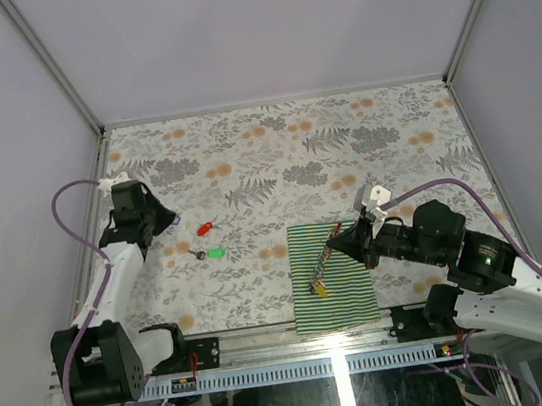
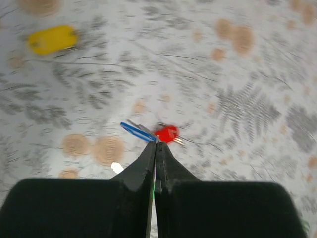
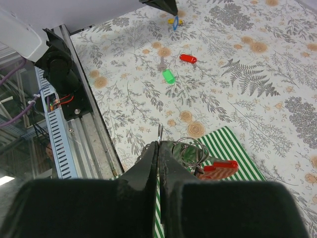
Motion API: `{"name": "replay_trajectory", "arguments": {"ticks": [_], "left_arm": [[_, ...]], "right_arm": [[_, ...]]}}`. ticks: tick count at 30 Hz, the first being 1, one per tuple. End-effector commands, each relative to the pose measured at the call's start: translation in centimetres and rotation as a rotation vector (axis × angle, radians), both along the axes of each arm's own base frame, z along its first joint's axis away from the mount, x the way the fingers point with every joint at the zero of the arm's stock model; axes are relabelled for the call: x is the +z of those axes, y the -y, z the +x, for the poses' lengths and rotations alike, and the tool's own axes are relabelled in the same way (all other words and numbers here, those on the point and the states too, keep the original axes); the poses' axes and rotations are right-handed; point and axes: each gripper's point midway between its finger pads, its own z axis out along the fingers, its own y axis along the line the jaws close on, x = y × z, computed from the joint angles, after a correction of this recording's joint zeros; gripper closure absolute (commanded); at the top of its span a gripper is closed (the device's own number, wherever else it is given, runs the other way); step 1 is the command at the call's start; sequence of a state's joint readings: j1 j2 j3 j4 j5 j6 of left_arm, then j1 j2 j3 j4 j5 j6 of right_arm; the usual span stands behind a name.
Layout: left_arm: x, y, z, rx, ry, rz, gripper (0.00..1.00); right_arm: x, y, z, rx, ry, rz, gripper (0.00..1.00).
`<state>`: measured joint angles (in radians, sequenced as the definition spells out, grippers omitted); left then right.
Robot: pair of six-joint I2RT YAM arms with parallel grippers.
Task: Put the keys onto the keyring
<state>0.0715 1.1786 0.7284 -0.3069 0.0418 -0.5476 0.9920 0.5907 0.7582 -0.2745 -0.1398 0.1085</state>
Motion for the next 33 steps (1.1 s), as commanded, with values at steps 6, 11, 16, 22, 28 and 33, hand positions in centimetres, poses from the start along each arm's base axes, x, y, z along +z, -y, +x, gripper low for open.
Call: {"name": "replay_trajectory", "arguments": {"ticks": [6, 11, 16, 22, 28, 33], "left_arm": [[13.7, 13.3, -1.2, -0.63, 0.391, 0.029, 1.0], [19.5, 20.1, -4.6, -0.928, 0.539, 0.002, 1.0], [24.2, 24.9, -8.7, -1.165, 0.655, -0.09, 1.0], [27.6, 27.5, -12.9, -1.332, 0.731, -0.164, 1.0], [30.3, 28.3, -15.9, -1.421, 0.798, -0.247, 1.0], [32.2, 28.5, -17.3, -1.442, 0.843, -0.321, 1.0]], "right_arm": [[5.2, 0.0, 0.2, 0.033, 0.222, 0.115, 1.0], [7.1, 0.0, 0.5, 0.043, 0.362, 0.154, 1.0], [9.3, 0.1, 0.7, 0.057, 0.58, 0.175, 1.0], [13.1, 0.4, 0.5, 0.055, 0.775, 0.218, 1.0], [15.0, 0.0, -0.7, 0.127, 0.911, 0.221, 1.0], [16.0, -0.2, -1.2, 0.158, 0.979, 0.219, 1.0]]}}
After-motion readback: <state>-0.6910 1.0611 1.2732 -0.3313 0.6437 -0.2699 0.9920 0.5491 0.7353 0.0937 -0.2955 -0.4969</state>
